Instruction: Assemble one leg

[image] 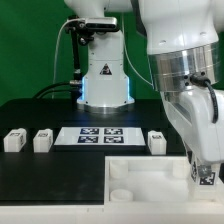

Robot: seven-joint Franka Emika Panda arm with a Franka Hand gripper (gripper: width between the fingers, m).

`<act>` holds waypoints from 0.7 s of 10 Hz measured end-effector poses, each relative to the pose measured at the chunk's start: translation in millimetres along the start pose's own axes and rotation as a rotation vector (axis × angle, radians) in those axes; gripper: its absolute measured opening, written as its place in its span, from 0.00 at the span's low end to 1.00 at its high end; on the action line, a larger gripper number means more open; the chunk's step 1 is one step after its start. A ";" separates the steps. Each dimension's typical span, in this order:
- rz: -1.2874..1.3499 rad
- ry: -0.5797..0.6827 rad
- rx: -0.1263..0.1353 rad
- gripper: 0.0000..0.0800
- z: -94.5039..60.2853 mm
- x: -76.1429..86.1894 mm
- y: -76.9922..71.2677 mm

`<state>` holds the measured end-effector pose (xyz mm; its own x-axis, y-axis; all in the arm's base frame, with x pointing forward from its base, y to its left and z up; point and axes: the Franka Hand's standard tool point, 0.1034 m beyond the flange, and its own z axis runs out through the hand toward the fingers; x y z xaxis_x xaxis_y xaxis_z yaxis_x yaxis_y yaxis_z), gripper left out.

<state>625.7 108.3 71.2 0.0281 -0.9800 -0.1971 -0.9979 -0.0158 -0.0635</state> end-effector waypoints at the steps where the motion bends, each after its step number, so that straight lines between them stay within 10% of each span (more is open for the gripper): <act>1: -0.058 0.000 -0.001 0.37 0.7 0.0 0.3; 3: -0.313 0.003 0.001 0.75 -0.1 0.5 -1.4; 7: -0.812 0.024 -0.014 0.81 0.8 0.8 -0.9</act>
Offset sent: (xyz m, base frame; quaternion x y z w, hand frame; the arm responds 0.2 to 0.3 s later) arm 0.0072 0.0025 0.0015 -0.0081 0.0617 -0.5103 0.8577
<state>626.7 107.7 70.4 0.7422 -0.6661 -0.0737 -0.6678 -0.7258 -0.1652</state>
